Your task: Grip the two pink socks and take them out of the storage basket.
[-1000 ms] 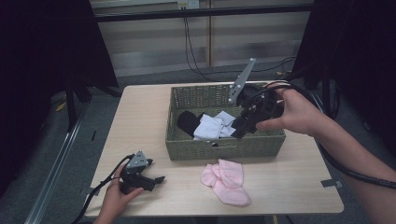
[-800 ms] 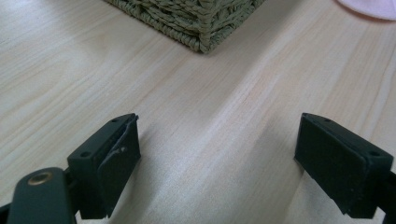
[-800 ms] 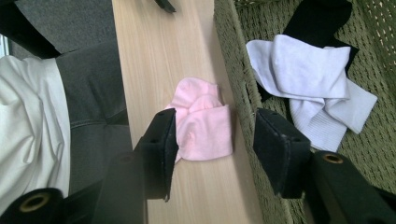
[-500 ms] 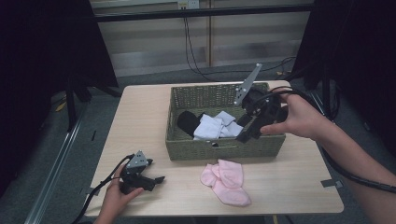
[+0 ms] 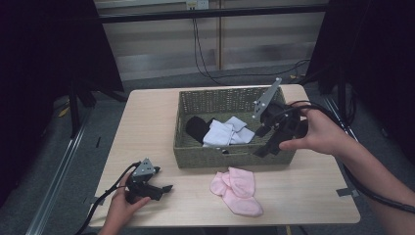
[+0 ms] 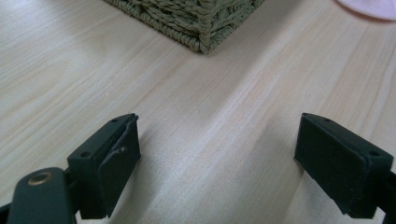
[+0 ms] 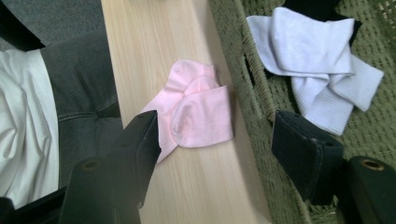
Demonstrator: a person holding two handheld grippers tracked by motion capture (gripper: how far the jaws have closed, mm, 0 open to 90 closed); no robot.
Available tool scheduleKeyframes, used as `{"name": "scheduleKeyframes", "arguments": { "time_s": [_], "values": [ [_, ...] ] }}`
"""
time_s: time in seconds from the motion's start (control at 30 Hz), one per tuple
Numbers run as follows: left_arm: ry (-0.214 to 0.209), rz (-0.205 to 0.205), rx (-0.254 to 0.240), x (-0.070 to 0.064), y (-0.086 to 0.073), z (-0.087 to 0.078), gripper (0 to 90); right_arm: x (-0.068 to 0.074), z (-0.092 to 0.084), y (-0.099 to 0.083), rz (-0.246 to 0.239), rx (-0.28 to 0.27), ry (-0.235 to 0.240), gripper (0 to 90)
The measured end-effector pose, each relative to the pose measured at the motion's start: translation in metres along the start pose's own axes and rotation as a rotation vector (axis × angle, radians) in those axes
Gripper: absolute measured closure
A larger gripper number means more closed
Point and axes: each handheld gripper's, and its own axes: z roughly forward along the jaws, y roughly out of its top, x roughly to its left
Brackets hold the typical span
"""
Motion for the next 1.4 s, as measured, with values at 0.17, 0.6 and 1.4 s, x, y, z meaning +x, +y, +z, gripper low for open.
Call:
{"name": "scheduleKeyframes", "arguments": {
  "time_s": [0.17,0.6,1.4],
  "values": [
    [0.000,-0.001,-0.001,0.000,0.000,0.000,13.5,0.002,0.007,-0.010,0.007,0.010,-0.004,30.5],
    [0.000,0.000,0.000,0.000,0.000,0.000,13.5,0.005,0.024,-0.037,0.026,-0.013,0.001,28.0],
    [0.000,-0.002,-0.002,0.000,0.000,0.000,13.5,-0.001,0.057,-0.092,0.087,-0.084,0.027,27.3]
  ]
}}
